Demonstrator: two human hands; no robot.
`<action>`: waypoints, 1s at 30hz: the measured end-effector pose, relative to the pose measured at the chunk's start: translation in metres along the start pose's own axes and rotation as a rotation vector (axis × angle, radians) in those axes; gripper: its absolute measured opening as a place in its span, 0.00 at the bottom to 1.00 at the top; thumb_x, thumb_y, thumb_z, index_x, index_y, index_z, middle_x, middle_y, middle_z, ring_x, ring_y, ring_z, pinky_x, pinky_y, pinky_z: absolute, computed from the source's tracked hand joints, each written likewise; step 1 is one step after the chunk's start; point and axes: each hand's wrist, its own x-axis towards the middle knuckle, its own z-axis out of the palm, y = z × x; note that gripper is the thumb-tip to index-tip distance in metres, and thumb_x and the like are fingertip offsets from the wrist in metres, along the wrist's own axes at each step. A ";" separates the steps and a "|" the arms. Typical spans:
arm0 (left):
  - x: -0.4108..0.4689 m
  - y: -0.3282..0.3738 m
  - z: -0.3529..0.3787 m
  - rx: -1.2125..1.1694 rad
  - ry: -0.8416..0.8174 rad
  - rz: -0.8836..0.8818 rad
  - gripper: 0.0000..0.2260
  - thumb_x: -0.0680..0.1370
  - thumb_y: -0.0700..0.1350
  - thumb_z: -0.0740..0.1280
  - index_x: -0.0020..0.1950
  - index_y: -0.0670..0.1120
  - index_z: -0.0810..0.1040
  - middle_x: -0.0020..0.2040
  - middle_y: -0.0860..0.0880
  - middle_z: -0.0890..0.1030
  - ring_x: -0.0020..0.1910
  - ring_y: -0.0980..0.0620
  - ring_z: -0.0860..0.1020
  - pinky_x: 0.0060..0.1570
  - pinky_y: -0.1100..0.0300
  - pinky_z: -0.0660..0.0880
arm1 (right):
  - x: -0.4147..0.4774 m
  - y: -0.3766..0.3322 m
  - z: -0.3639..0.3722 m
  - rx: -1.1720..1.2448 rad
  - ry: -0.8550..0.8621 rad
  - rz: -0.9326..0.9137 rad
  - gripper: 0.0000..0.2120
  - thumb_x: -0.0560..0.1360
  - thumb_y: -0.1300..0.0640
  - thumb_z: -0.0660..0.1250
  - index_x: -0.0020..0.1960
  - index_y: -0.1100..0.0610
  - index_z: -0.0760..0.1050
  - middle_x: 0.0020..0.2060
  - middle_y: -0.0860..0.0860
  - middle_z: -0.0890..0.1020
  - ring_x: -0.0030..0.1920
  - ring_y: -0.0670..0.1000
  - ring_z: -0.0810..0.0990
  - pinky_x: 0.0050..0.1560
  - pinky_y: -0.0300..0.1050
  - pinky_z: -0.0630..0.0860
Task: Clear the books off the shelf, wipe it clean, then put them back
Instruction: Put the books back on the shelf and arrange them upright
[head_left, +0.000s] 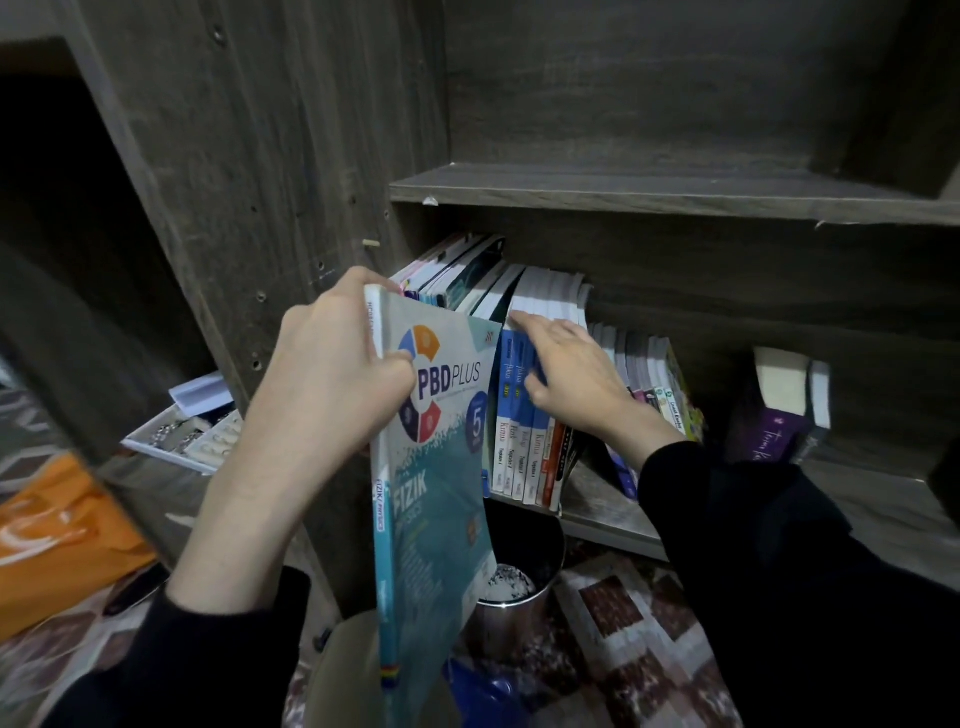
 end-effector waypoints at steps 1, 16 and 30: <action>0.001 0.000 0.000 -0.002 0.001 0.005 0.15 0.73 0.37 0.67 0.57 0.50 0.73 0.44 0.50 0.77 0.47 0.49 0.78 0.35 0.57 0.78 | -0.001 0.000 -0.001 0.008 0.002 0.011 0.31 0.74 0.61 0.62 0.75 0.55 0.57 0.69 0.53 0.71 0.69 0.52 0.66 0.72 0.43 0.53; 0.030 0.015 0.046 -0.081 0.131 0.210 0.16 0.75 0.40 0.65 0.62 0.51 0.70 0.45 0.54 0.77 0.42 0.57 0.71 0.40 0.67 0.62 | -0.008 0.001 -0.006 0.012 0.007 0.016 0.31 0.74 0.60 0.62 0.75 0.54 0.57 0.70 0.52 0.70 0.69 0.52 0.65 0.70 0.40 0.52; 0.011 -0.056 0.154 -0.175 0.120 0.156 0.18 0.79 0.40 0.63 0.68 0.48 0.69 0.29 0.48 0.76 0.23 0.56 0.70 0.30 0.63 0.66 | -0.007 0.003 -0.002 -0.027 0.015 -0.027 0.30 0.73 0.59 0.63 0.74 0.57 0.59 0.68 0.53 0.72 0.67 0.52 0.69 0.70 0.40 0.50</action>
